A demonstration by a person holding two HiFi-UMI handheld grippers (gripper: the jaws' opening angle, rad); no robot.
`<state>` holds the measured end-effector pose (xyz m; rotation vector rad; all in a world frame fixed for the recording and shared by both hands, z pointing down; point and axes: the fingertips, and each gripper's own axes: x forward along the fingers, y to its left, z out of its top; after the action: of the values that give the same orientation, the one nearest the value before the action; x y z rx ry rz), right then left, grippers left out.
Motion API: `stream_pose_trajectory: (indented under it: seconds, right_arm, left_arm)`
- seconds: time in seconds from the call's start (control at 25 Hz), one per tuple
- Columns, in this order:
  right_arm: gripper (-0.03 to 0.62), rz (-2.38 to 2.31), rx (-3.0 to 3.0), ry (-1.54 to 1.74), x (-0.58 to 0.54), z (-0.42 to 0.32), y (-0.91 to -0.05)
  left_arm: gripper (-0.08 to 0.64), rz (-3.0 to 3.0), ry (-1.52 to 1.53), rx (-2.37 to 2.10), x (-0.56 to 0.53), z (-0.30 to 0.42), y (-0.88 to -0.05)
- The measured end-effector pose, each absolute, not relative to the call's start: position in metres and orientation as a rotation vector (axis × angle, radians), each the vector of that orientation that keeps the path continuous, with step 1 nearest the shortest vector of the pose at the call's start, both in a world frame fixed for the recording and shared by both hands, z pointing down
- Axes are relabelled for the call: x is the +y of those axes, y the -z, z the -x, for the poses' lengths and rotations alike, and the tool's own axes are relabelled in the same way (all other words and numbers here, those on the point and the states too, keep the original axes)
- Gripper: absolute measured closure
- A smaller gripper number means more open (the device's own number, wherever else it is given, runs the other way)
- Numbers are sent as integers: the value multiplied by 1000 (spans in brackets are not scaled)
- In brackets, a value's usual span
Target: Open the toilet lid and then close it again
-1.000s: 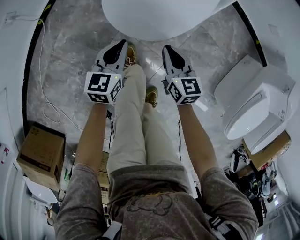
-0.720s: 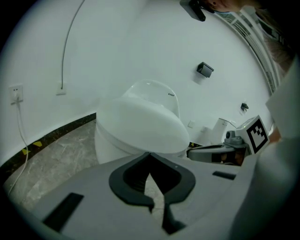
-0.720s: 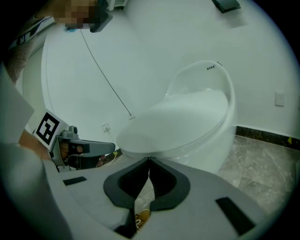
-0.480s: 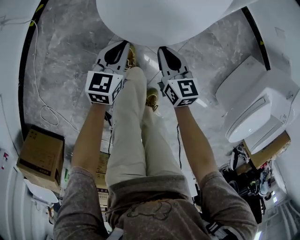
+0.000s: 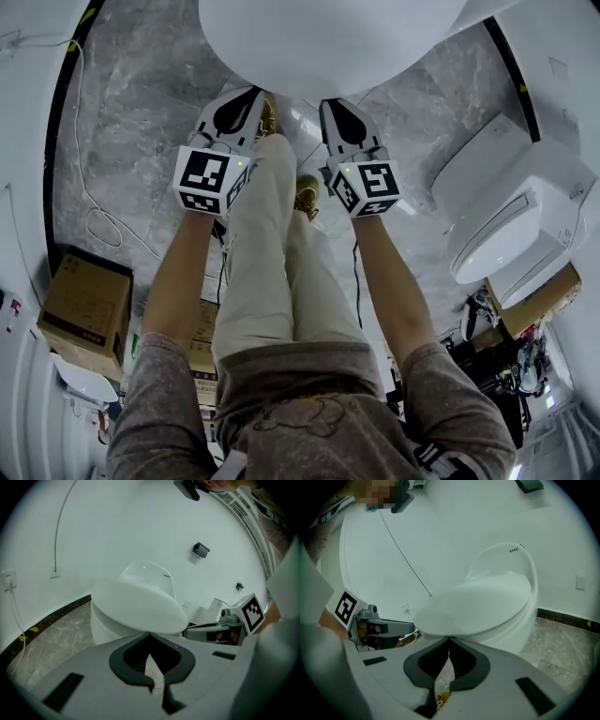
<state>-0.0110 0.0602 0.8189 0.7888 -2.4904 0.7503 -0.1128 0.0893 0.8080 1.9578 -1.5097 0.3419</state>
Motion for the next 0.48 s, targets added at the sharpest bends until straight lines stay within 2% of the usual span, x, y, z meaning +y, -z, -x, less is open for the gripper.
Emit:
stream_pose_trajectory:
  seconds: [0.2, 0.48]
  right_arm:
    - [565, -798, -2490, -760, 56, 12, -780]
    - [565, -915, -2482, -789, 30, 5, -687]
  left_arm:
    - [551, -1974, -321, -1514, 85, 114, -763]
    - [551, -2024, -273, -1519, 54, 106, -657]
